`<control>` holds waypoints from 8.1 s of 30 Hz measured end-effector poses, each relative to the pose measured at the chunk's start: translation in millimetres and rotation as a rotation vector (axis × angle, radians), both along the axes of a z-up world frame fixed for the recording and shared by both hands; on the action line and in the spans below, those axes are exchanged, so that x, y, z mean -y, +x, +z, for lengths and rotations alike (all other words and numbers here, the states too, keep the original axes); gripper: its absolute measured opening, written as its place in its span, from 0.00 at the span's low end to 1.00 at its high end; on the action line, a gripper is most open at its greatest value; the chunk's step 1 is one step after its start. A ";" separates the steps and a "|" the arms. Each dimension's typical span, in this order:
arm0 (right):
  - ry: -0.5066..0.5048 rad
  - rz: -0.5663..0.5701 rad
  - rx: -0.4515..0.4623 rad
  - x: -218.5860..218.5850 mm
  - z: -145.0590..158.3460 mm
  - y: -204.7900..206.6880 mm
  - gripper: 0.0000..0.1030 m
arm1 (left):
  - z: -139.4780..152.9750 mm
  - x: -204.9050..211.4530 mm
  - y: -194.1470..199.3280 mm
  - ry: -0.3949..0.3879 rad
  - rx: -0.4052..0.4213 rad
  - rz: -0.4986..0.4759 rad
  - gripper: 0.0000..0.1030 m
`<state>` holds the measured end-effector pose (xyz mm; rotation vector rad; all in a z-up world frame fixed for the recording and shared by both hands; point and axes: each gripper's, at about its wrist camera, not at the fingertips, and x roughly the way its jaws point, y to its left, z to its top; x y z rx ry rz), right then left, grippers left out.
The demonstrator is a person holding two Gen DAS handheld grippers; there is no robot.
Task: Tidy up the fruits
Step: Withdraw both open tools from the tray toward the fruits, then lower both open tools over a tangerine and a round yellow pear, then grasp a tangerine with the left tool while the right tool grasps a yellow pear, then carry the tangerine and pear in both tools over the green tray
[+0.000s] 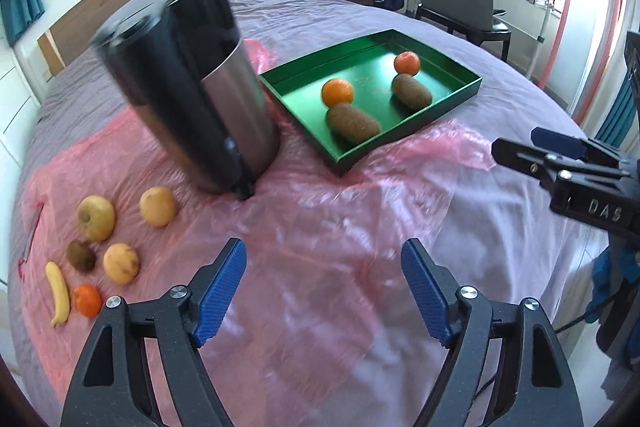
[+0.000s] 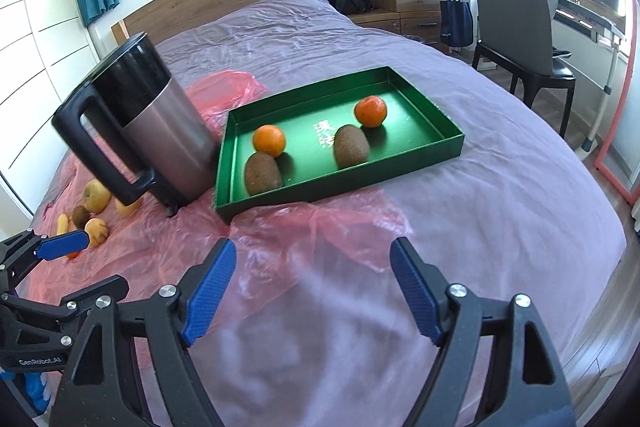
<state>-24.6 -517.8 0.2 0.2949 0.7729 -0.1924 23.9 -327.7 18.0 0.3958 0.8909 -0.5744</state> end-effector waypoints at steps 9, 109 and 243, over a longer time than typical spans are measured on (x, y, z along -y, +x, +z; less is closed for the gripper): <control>0.006 0.064 0.009 -44.5 8.7 -9.9 1.00 | -0.4 -55.4 -20.2 0.007 -0.001 0.056 0.73; -0.125 0.321 -0.120 -303.2 -73.1 235.8 1.00 | -92.5 -323.7 132.4 -0.261 -0.080 0.635 0.73; 0.045 0.441 -0.109 -219.4 -48.5 72.0 0.98 | -28.4 -231.6 8.2 -0.274 -0.065 0.378 0.38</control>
